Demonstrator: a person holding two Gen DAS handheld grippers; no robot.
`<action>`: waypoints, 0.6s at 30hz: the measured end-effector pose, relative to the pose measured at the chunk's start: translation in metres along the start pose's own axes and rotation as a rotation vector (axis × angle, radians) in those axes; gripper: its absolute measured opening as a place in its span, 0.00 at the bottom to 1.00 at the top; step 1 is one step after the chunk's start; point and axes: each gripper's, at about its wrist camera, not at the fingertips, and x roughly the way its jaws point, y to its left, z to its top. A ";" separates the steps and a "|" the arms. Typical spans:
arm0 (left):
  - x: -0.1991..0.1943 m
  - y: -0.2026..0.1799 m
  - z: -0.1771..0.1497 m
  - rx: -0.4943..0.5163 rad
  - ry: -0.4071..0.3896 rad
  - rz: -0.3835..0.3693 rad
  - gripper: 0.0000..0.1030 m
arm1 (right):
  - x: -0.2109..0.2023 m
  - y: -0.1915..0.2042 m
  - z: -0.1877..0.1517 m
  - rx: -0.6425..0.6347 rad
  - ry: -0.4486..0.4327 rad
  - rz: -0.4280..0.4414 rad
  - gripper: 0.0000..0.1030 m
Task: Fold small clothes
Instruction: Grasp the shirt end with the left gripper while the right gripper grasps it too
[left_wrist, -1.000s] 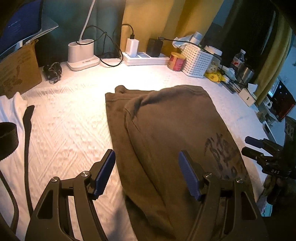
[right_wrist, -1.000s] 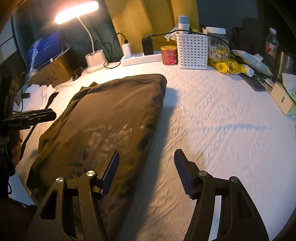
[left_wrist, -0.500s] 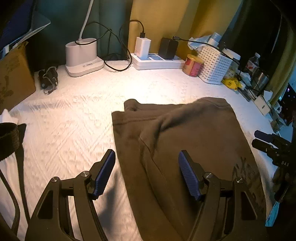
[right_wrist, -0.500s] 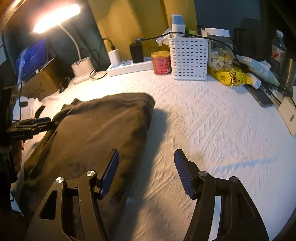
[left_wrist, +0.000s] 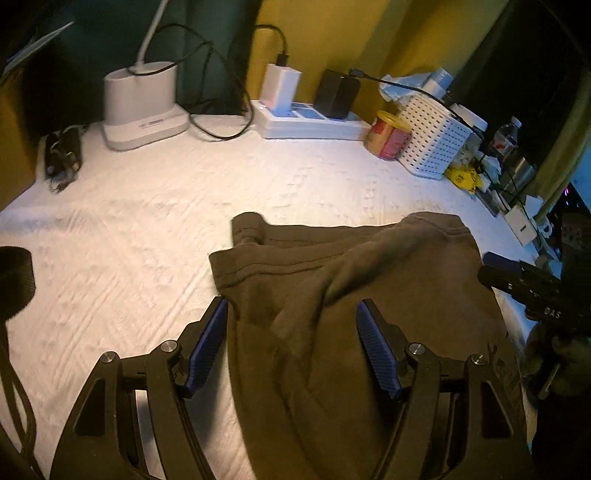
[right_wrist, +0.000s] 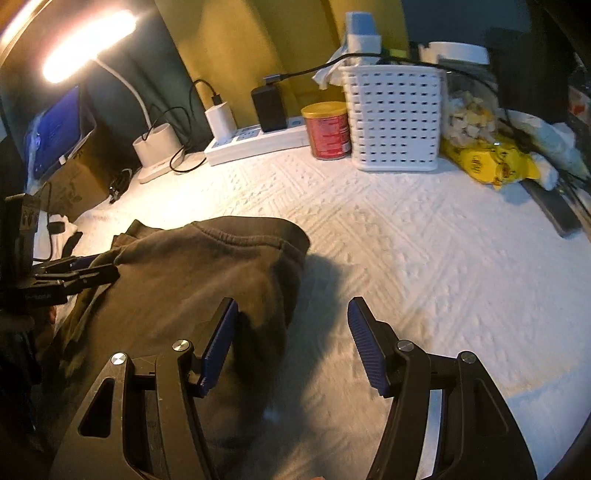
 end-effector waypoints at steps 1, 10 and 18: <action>0.002 -0.003 0.000 0.023 -0.004 0.005 0.69 | 0.003 0.001 0.001 -0.004 0.001 0.012 0.63; 0.013 -0.032 0.001 0.115 0.023 -0.037 0.68 | 0.029 0.014 0.013 -0.027 0.034 0.137 0.63; 0.022 -0.052 0.000 0.190 0.016 -0.037 0.35 | 0.032 0.040 0.009 -0.126 0.052 0.095 0.63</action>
